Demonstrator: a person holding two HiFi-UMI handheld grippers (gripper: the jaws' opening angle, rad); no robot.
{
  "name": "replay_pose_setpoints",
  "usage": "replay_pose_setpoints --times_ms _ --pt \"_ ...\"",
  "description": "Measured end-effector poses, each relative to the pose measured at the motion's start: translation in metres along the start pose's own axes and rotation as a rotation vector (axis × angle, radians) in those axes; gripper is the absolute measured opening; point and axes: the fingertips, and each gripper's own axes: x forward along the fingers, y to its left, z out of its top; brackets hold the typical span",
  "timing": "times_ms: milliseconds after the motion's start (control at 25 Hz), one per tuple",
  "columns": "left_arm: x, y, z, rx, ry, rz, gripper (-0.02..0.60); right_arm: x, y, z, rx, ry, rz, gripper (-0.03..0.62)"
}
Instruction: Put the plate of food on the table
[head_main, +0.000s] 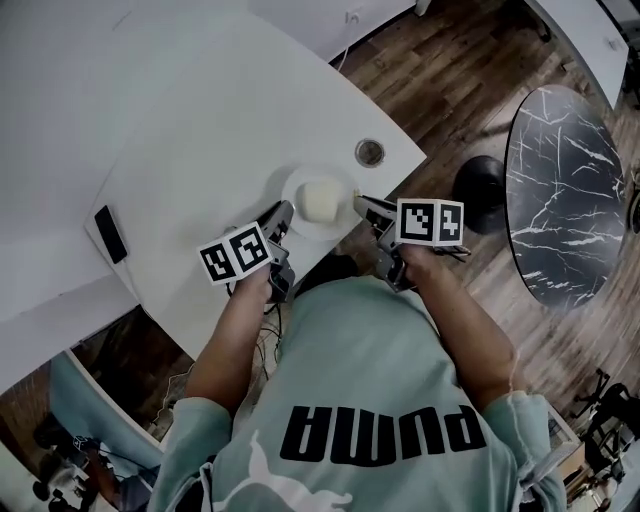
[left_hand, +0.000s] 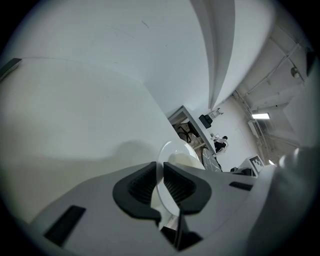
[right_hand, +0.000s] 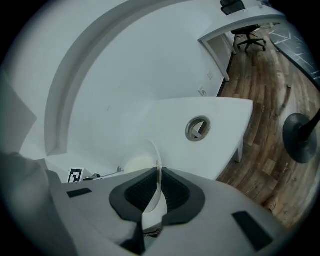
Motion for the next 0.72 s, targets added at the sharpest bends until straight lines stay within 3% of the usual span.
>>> replay_pose_setpoints --times_ms 720 --pt "0.072 -0.143 -0.054 0.177 0.117 -0.135 0.051 -0.15 -0.08 0.013 0.111 -0.264 -0.028 0.032"
